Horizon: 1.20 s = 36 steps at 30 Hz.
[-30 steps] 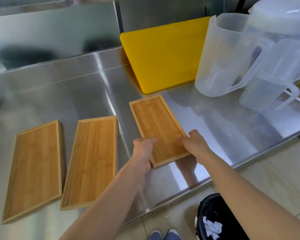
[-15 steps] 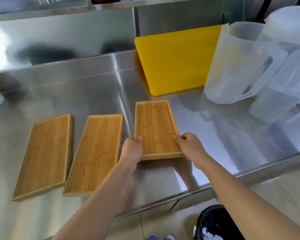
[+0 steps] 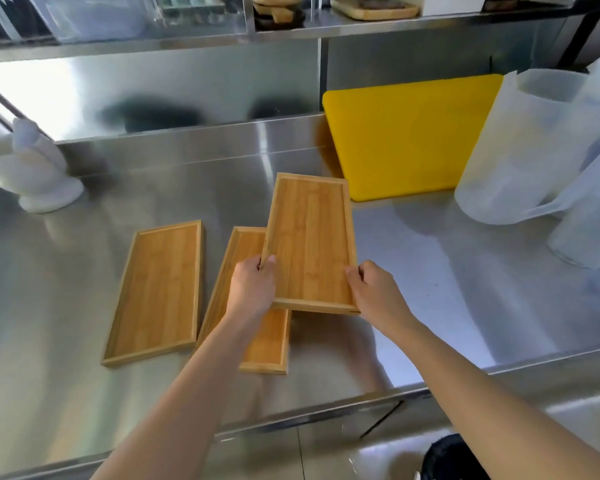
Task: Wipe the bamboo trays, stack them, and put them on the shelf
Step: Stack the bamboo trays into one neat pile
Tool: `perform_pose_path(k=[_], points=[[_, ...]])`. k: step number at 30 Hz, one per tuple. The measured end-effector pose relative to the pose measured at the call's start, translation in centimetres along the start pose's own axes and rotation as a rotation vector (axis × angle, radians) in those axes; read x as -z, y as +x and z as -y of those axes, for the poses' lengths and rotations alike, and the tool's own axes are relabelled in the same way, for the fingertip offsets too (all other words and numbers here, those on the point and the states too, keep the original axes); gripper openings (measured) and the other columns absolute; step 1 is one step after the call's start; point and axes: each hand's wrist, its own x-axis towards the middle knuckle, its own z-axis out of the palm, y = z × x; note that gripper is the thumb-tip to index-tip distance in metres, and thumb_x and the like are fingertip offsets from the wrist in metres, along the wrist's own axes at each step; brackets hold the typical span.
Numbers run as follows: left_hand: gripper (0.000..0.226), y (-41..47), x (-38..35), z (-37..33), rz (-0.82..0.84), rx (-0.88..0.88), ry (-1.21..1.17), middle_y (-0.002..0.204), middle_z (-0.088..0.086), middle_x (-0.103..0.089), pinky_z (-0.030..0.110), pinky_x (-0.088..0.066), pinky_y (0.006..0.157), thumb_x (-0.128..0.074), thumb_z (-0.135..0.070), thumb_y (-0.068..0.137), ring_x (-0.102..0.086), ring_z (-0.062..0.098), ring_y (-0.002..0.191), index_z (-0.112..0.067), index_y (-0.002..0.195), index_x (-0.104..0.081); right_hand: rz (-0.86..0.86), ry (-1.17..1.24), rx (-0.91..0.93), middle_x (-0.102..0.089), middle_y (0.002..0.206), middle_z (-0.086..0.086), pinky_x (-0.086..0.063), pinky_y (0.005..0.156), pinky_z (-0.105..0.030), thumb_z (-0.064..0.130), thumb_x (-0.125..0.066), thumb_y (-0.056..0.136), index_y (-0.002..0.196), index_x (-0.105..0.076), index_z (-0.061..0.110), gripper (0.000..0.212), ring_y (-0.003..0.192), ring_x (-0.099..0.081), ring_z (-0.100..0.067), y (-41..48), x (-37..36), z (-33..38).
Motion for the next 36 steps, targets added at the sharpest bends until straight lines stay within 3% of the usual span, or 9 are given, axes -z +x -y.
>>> perform_pose_path(k=[7, 12, 17, 20, 25, 30, 34, 36], points=[[0.033, 0.7, 5.7, 2.9, 0.056, 0.034, -0.019, 0.063, 0.004, -0.044, 0.029, -0.031, 0.052, -0.041, -0.033, 0.095, -0.039, 0.018, 0.058, -0.011, 0.072, -0.052, -0.007, -0.057, 0.035, -0.042, 0.059, -0.001, -0.031, 0.049, -0.031, 0.033, -0.033, 0.094, 0.063, -0.036, 0.017, 0.035, 0.052, -0.041, -0.016, -2.4, -5.1, 3.3], [0.039, 0.7, 8.5, 5.2, 0.117, 0.045, 0.054, 0.051, -0.005, -0.038, 0.024, -0.028, 0.044, -0.04, -0.033, 0.095, -0.034, 0.011, 0.046, -0.014, 0.061, -0.042, 0.01, -0.138, -0.006, -0.047, 0.061, -0.001, -0.033, 0.048, -0.028, 0.033, -0.031, 0.095, 0.063, -0.038, 0.02, 0.035, 0.055, -0.046, -0.015, -4.0, -8.4, 3.9], [0.043, 0.7, 9.4, 6.7, 0.156, 0.071, 0.107, 0.055, -0.001, -0.037, 0.019, -0.027, 0.039, -0.042, -0.029, 0.095, -0.033, 0.012, 0.047, -0.012, 0.056, -0.039, 0.016, -0.12, -0.068, -0.051, 0.066, -0.004, -0.042, 0.057, -0.034, 0.033, -0.034, 0.095, 0.072, -0.047, 0.013, 0.033, 0.062, -0.052, -0.019, -4.5, -9.7, 3.8], [0.046, 0.6, 9.4, 7.7, 0.137, 0.044, 0.144, 0.065, 0.002, -0.037, 0.025, -0.025, 0.044, -0.043, -0.026, 0.095, -0.034, 0.016, 0.054, -0.013, 0.052, -0.034, 0.013, -0.137, -0.058, -0.048, 0.062, -0.001, -0.036, 0.05, -0.027, 0.034, -0.035, 0.094, 0.067, -0.043, 0.018, 0.032, 0.056, -0.048, -0.015, -4.7, -10.2, 3.7], [0.048, 0.5, 9.4, 8.7, 0.131, 0.007, 0.208, 0.073, 0.005, -0.032, 0.024, -0.022, 0.043, -0.047, -0.026, 0.094, -0.028, 0.016, 0.046, -0.012, 0.051, -0.029, 0.015, -0.227, -0.032, -0.044, 0.057, 0.001, -0.028, 0.045, -0.025, 0.034, -0.033, 0.095, 0.066, -0.039, 0.018, 0.034, 0.049, -0.043, -0.013, -5.0, -10.6, 3.2], [0.045, 0.4, 9.1, 9.4, 0.131, -0.049, 0.304, 0.081, 0.013, -0.039, 0.024, -0.023, 0.042, -0.049, -0.022, 0.094, -0.028, 0.016, 0.047, -0.011, 0.053, -0.031, 0.022, -0.366, 0.015, -0.044, 0.057, 0.003, -0.03, 0.044, -0.025, 0.032, -0.031, 0.095, 0.078, -0.042, 0.013, 0.028, 0.05, -0.045, -0.012, -5.2, -11.0, 2.6], [0.04, 0.4, 9.6, 9.5, 0.142, -0.122, 0.332, 0.076, 0.033, -0.042, 0.021, -0.022, 0.04, -0.048, -0.017, 0.093, -0.026, 0.016, 0.044, -0.005, 0.056, -0.041, 0.041, -0.372, 0.021, -0.045, 0.057, 0.002, -0.032, 0.044, -0.026, 0.034, -0.031, 0.095, 0.078, -0.041, 0.013, 0.029, 0.05, -0.046, -0.014, -5.3, -11.2, 2.1], [0.037, 0.4, 10.3, 9.8, 0.171, -0.177, 0.316, 0.062, 0.013, -0.037, 0.02, -0.023, 0.043, -0.045, -0.014, 0.094, -0.027, 0.016, 0.047, -0.003, 0.059, -0.043, 0.053, -0.352, 0.011, -0.046, 0.058, 0.002, -0.033, 0.044, -0.025, 0.038, -0.033, 0.094, 0.08, -0.043, 0.013, 0.03, 0.051, -0.047, -0.014, -5.4, -11.1, 2.0]])
